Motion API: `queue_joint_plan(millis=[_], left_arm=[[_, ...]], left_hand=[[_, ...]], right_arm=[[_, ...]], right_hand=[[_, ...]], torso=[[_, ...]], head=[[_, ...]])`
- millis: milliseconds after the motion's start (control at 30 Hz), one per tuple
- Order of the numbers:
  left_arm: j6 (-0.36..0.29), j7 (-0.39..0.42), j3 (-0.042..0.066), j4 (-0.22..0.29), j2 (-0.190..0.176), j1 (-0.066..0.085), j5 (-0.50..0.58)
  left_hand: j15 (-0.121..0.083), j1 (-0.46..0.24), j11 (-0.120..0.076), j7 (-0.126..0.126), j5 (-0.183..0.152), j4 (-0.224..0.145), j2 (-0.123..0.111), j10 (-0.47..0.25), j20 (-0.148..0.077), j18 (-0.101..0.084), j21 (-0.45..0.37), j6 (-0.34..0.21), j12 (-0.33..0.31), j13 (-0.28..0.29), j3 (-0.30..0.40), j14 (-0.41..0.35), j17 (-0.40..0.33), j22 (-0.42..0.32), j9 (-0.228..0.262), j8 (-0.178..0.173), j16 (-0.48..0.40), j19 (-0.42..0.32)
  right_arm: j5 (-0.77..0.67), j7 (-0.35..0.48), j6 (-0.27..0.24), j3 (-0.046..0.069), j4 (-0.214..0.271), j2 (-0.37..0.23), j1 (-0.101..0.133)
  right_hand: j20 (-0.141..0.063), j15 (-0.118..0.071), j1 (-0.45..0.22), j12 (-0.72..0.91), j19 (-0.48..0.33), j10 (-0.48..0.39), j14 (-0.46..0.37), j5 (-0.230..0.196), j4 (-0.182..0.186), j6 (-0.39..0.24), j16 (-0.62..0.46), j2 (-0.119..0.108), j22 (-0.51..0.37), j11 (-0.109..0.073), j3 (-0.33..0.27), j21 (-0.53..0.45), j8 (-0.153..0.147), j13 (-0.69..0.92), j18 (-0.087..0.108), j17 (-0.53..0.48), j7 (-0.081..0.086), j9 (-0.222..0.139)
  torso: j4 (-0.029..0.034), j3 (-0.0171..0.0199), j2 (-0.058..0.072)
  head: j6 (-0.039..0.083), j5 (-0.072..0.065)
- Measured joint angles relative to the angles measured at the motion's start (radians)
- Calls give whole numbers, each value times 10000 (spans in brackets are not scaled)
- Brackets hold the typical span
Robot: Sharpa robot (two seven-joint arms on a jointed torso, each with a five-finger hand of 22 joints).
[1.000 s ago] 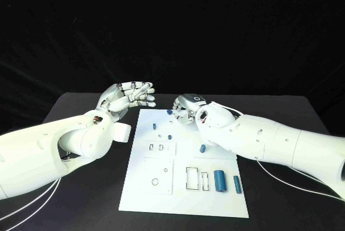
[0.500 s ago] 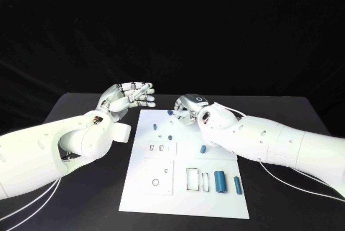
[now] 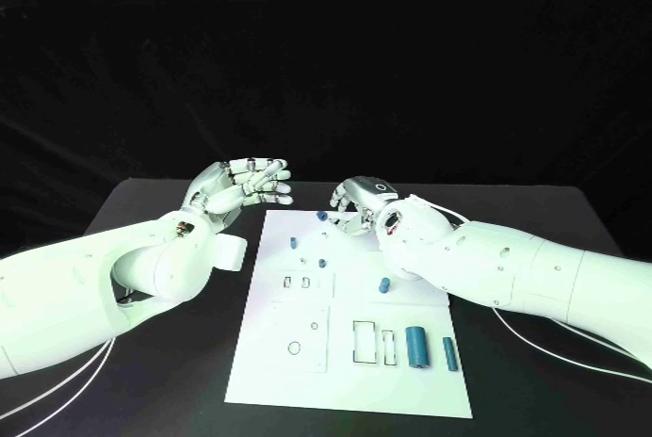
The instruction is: Assemble the parts on the task board
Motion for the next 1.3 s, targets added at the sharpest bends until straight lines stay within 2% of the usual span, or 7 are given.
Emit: queue_joint_plan(millis=[167,300,333,467,633,933,1300], left_arm=[[0,0,0,-53,-3,0,1],[0,0,0,-71,-3,0,2],[0,0,0,-77,-3,1,2],[0,0,0,-94,17,1,4],[0,1,0,-103,38,1,5],[2,1,0,-99,108,2,8],[9,-1,0,-74,171,25,12]], left_hand=[[0,0,0,0,0,0,0,0,0,-1,0,0,0,0,0,0,0,-1,-1,0,0,0],[0,0,0,0,0,0,0,0,0,-1,0,0,0,0,0,0,-1,-1,-1,0,0,0],[0,0,0,0,0,0,0,0,0,-1,0,0,0,0,0,0,-1,-1,-1,0,0,0],[0,0,0,0,0,0,0,0,0,-1,0,0,0,0,0,0,-1,-2,-2,0,0,0],[0,0,0,0,0,0,0,0,0,0,12,0,0,0,0,0,2,-1,-2,0,0,0],[0,0,0,0,0,-29,0,0,-37,-1,55,0,1,0,29,0,33,19,7,0,0,-38],[0,0,0,0,0,-29,0,0,-37,-2,54,0,1,0,29,0,33,18,6,0,0,-37]], right_arm=[[314,41,-12,4,-79,49,55],[530,54,-3,4,-209,172,101],[572,54,5,4,-243,210,113],[727,38,73,7,-418,404,160],[837,-60,266,18,-715,654,241],[895,-434,749,31,-1320,1169,359],[497,-1195,1373,32,-1890,1580,381]], right_hand=[[-22,-55,-130,278,126,392,54,0,282,67,136,57,197,-64,-283,108,0,138,-1,186,-64,16],[-220,-209,-189,1197,325,1175,130,0,502,228,370,-2,499,-248,-815,312,1,771,-1,471,-190,70],[-301,-289,-124,2330,406,1050,140,19,680,213,465,62,635,-414,-1307,349,12,1774,-1,597,-267,136],[-374,-360,-252,6968,705,113,139,43,1056,43,1153,456,1227,-477,-2531,674,513,5910,-163,1810,-374,401],[-338,-360,-307,11025,1063,1526,139,43,1133,66,2080,619,1893,-453,-2986,1127,1024,10242,-257,2987,-422,584],[-345,-360,-384,12415,1457,2699,139,43,1132,117,2575,775,2143,-527,-3158,1730,1373,11801,-409,3004,-475,671],[-357,-360,-384,12519,1572,2749,139,43,1134,226,2631,775,2142,-559,-3235,1861,1475,11808,-470,3003,-511,702]], torso=[[3,-1,0],[4,0,-1],[4,0,-1],[21,-7,6],[39,-7,16],[50,-25,23],[44,-29,23]], head=[[16,6],[35,-2],[41,-10],[46,-29],[46,-24],[31,10],[12,45]])
